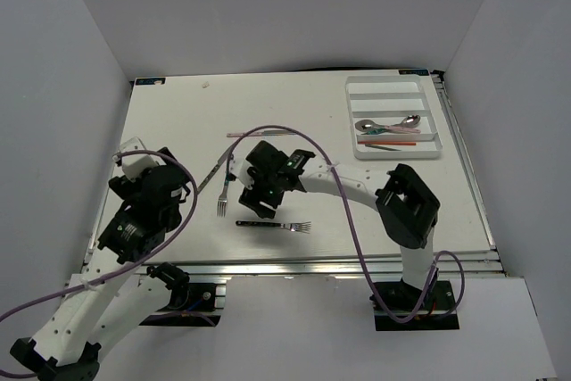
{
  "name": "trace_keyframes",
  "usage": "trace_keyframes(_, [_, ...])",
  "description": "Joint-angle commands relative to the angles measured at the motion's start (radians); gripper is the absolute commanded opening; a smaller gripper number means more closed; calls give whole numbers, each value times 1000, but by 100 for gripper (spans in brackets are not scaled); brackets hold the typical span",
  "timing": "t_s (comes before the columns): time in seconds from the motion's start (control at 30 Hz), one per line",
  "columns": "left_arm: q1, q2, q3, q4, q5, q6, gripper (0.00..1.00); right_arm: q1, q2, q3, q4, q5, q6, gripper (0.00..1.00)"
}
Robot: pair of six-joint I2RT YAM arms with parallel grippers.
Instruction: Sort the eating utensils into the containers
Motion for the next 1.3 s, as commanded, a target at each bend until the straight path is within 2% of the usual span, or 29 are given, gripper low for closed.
trace_keyframes(0.0, [0, -28, 14, 10, -15, -3, 98, 35, 21, 5, -108, -11, -84, 70])
trace_keyframes(0.23, [0, -5, 17, 8, -2, 4, 98, 69, 110, 0, -131, 5, -87, 65])
trace_keyframes(0.33, [0, 12, 17, 7, 2, 6, 98, 71, 133, -11, -126, 15, -92, 60])
trace_keyframes(0.4, [0, 15, 17, 7, 4, 7, 98, 71, 148, -20, -117, 51, -93, 53])
trace_keyframes(0.53, [0, 12, 14, 13, 10, 12, 98, 78, 188, -54, -79, 141, -104, 23])
trace_keyframes(0.57, [0, 10, 14, 14, 11, 13, 98, 80, 185, -64, -70, 176, -109, 5])
trace_keyframes(0.6, [0, 12, 14, 14, 11, 15, 98, 81, 165, -83, -44, 183, -116, 0])
trace_keyframes(0.7, [0, 12, 14, 18, 14, 17, 98, 69, 93, -133, 11, 183, -129, 0])
trace_keyframes(0.77, [0, 13, 12, 18, 16, 20, 98, 1, -11, -141, 54, 145, -119, 0])
trace_keyframes(0.8, [0, 15, 12, 18, 16, 18, 98, -41, -43, -140, 70, 79, -106, 0])
trace_keyframes(0.83, [0, 13, 14, 18, 16, 20, 98, -132, -104, -130, 122, 48, -87, 0])
trace_keyframes(0.9, [0, 10, 14, 18, 18, 18, 98, -234, -149, -121, 229, 17, 37, 0])
trace_keyframes(0.93, [0, 9, 12, 21, 18, 20, 98, -326, -160, -91, 330, 31, 184, 0])
trace_keyframes(1.0, [0, 7, 12, 24, 21, 24, 98, -407, -134, -23, 380, 156, 387, 0])
trace_keyframes(1.03, [0, 9, 12, 25, 21, 24, 98, -491, -79, 74, 368, 251, 510, 0])
trace_keyframes(1.07, [0, 12, 12, 25, 22, 24, 98, -539, -45, 125, 311, 306, 721, 0])
trace_keyframes(1.13, [0, 15, 14, 21, 18, 23, 98, -680, 37, 240, 253, 344, 923, 0])
trace_keyframes(1.2, [0, 16, 15, 14, 10, 17, 98, -777, 82, 250, 260, 432, 1146, 0])
trace_keyframes(1.27, [0, 13, 15, 10, 5, 10, 98, -828, 111, 247, 294, 495, 1265, 0])
